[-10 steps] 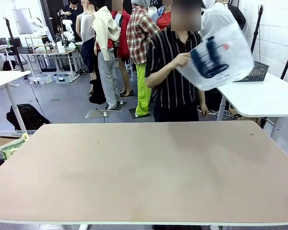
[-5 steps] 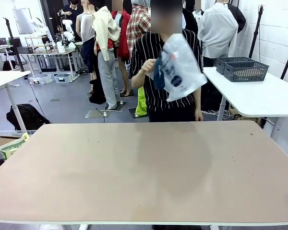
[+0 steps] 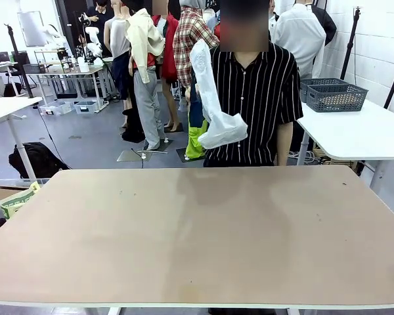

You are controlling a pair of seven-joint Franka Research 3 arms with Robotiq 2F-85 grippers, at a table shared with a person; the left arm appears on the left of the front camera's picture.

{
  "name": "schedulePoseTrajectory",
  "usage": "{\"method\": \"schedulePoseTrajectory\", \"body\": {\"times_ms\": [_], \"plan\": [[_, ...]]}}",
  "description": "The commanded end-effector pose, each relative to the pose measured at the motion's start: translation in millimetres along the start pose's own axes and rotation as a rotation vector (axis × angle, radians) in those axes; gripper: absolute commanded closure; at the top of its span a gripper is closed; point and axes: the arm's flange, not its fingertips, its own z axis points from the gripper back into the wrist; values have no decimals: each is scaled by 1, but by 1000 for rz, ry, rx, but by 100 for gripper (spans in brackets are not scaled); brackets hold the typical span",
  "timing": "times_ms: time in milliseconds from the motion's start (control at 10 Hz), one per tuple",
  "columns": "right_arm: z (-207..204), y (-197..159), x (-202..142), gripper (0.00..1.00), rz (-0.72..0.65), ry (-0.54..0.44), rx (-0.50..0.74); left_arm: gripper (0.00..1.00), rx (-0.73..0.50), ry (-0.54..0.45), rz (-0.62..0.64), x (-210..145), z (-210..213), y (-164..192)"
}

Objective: Transfer purchased items from the store into the shopping bag.
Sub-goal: Open the Reusable shopping bag in the center of the table.

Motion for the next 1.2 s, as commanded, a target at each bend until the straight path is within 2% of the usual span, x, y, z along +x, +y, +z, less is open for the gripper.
{"method": "schedulePoseTrajectory", "body": {"times_ms": [0,1100], "plan": [[0,0,-2,0,12,8,-6,0,3,-6,-12,0,0,1],[0,0,-2,0,12,8,-6,0,3,-6,-12,0,0,1]]}}
